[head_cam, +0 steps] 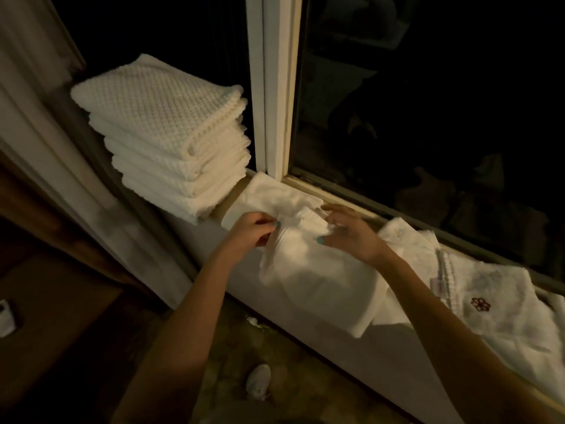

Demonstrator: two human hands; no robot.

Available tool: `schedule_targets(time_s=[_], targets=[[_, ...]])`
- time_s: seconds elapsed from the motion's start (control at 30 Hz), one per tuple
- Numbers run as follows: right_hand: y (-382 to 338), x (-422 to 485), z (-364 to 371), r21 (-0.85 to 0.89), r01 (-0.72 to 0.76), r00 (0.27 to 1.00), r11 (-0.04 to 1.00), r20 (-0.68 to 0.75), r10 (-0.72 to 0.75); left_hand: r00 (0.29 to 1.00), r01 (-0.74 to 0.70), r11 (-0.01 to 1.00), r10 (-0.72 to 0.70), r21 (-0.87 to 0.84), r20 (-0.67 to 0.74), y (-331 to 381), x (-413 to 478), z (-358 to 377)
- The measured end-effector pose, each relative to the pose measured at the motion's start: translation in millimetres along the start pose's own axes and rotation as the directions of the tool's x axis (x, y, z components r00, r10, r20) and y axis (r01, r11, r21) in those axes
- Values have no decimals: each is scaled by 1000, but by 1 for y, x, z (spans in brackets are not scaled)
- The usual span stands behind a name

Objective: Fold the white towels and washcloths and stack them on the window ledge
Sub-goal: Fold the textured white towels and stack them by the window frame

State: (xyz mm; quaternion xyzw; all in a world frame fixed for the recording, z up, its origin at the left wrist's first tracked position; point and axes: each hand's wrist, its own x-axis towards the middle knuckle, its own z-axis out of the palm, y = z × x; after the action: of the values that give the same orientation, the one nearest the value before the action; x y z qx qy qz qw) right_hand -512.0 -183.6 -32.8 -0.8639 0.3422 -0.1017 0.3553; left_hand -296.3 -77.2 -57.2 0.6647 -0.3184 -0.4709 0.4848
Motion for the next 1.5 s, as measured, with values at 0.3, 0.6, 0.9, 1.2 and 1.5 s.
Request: schedule_targets(time_s=[0.3, 0.6, 0.9, 1.2, 1.5], targets=[[-3, -27, -4, -24, 156, 988, 987, -9, -156, 1000, -19, 999, 20, 36, -22, 16, 9, 6], [-11, 15, -19, 48, -81, 985, 996, 157, 72, 973, -58, 998, 55, 6, 224, 40, 30, 12], [-8, 40, -18, 15, -288, 946, 957, 162, 282, 973, 45, 998, -33, -47, 227, 39, 51, 20], [-13, 24, 1, 231, -275, 939, 933, -145, 312, 958, -168, 972, 120, 166, 262, 28, 30, 15], [-13, 24, 0, 231, -195, 955, 953, -177, 238, 974, -152, 976, 122, 155, 189, 26, 35, 21]])
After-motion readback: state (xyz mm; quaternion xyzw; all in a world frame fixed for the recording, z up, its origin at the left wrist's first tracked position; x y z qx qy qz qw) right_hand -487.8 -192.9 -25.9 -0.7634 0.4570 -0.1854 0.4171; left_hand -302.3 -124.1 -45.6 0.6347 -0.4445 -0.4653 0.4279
